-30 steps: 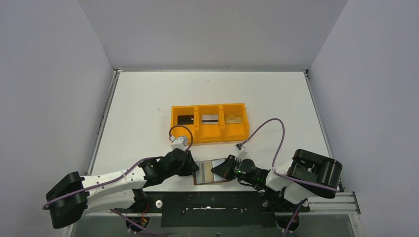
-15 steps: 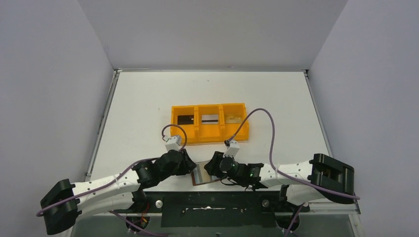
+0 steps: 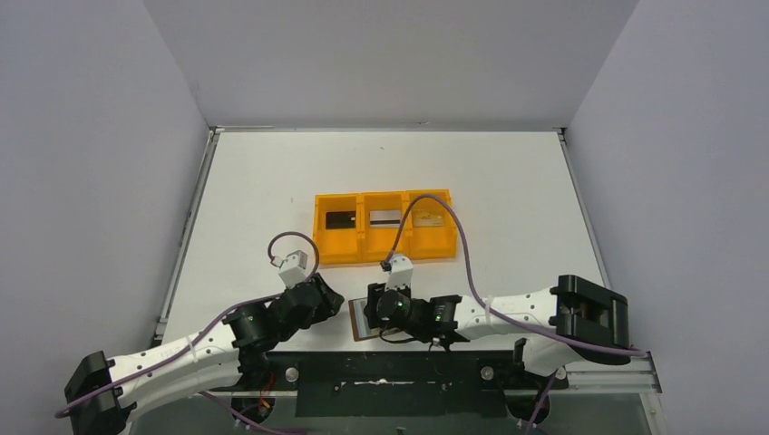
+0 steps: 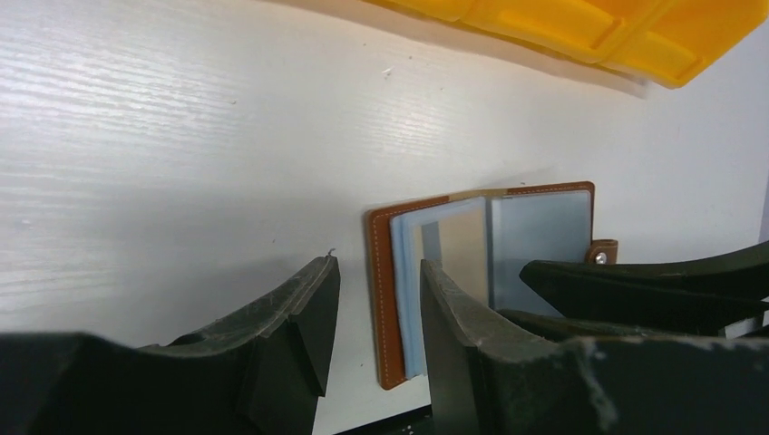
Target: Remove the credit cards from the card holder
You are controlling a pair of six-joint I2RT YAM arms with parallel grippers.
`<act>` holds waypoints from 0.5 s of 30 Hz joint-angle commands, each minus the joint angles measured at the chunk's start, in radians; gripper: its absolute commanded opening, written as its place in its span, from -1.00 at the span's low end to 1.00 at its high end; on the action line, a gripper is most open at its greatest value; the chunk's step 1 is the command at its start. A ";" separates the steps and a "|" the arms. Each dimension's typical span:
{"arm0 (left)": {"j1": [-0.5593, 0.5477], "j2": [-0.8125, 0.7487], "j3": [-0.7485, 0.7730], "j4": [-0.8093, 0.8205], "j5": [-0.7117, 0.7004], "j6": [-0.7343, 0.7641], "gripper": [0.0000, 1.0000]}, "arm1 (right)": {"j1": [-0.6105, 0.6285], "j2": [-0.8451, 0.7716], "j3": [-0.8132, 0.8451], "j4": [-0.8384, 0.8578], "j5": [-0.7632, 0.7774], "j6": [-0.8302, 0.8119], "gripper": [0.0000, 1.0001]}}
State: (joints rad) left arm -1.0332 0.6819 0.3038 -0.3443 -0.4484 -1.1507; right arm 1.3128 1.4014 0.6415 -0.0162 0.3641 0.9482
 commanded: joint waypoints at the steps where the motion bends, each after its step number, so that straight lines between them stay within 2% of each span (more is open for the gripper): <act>1: 0.002 -0.002 -0.004 -0.026 -0.038 -0.035 -0.23 | 0.022 0.074 0.100 -0.067 0.054 -0.049 -0.01; 6: 0.005 -0.002 0.004 -0.048 -0.047 -0.036 -0.19 | 0.047 0.163 0.185 -0.187 0.093 -0.040 0.08; 15: 0.013 -0.026 -0.002 -0.072 -0.052 -0.045 -0.17 | 0.069 0.292 0.287 -0.288 0.097 -0.026 0.09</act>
State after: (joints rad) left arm -1.0267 0.6739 0.2951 -0.4171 -0.4728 -1.1828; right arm 1.3685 1.6463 0.8585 -0.2230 0.4076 0.9108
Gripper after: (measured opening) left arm 0.415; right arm 0.546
